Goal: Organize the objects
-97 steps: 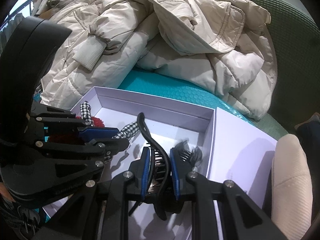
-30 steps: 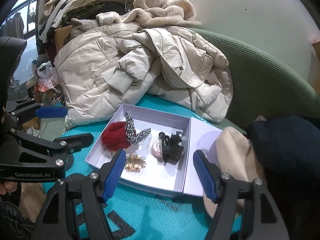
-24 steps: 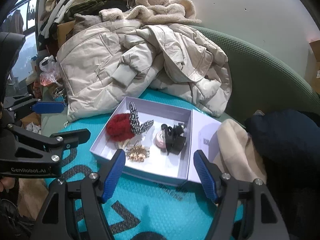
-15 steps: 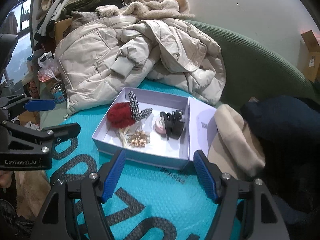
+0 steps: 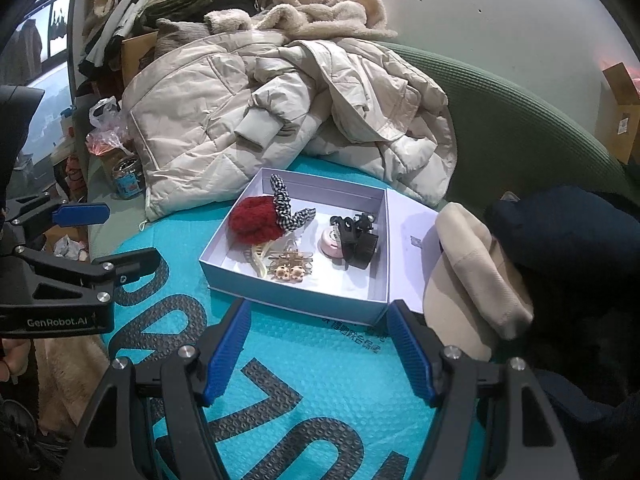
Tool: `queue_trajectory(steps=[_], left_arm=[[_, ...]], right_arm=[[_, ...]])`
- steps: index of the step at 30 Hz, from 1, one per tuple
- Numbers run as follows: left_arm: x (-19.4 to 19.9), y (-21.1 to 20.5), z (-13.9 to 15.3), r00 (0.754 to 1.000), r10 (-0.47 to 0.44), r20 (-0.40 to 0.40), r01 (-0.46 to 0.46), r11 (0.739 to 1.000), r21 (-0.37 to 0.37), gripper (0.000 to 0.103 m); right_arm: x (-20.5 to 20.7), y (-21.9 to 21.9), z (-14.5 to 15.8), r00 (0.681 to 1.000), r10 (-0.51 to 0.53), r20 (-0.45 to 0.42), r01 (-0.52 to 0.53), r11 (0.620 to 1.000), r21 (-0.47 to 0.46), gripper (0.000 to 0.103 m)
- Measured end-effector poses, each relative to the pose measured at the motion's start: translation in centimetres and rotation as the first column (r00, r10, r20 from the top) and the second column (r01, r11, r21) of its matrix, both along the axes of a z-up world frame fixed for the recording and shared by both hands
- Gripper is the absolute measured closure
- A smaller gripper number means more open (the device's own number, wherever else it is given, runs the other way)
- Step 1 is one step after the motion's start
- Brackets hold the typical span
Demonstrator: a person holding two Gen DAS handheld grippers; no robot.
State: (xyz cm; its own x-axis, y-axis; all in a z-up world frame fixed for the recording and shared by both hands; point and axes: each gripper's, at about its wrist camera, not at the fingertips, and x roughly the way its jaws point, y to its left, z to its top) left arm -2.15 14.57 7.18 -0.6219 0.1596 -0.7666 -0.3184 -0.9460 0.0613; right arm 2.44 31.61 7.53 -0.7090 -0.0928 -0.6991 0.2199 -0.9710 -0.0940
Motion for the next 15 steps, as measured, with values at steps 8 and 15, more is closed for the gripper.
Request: queue_trajectory(steps=[8, 15], left_arm=[[0.08, -0.30, -0.15, 1.000, -0.004, 0.006, 0.004, 1.000, -0.005, 0.021], [0.08, -0.36, -0.26, 1.000, -0.005, 0.004, 0.005, 1.000, -0.011, 0.021]], right_arm=[[-0.14, -0.49, 0.02, 1.000, 0.018, 0.002, -0.019, 1.000, 0.019, 0.032], [-0.17, -0.66, -0.09, 1.000, 0.023, 0.006, -0.023, 0.999, 0.031, 0.032]])
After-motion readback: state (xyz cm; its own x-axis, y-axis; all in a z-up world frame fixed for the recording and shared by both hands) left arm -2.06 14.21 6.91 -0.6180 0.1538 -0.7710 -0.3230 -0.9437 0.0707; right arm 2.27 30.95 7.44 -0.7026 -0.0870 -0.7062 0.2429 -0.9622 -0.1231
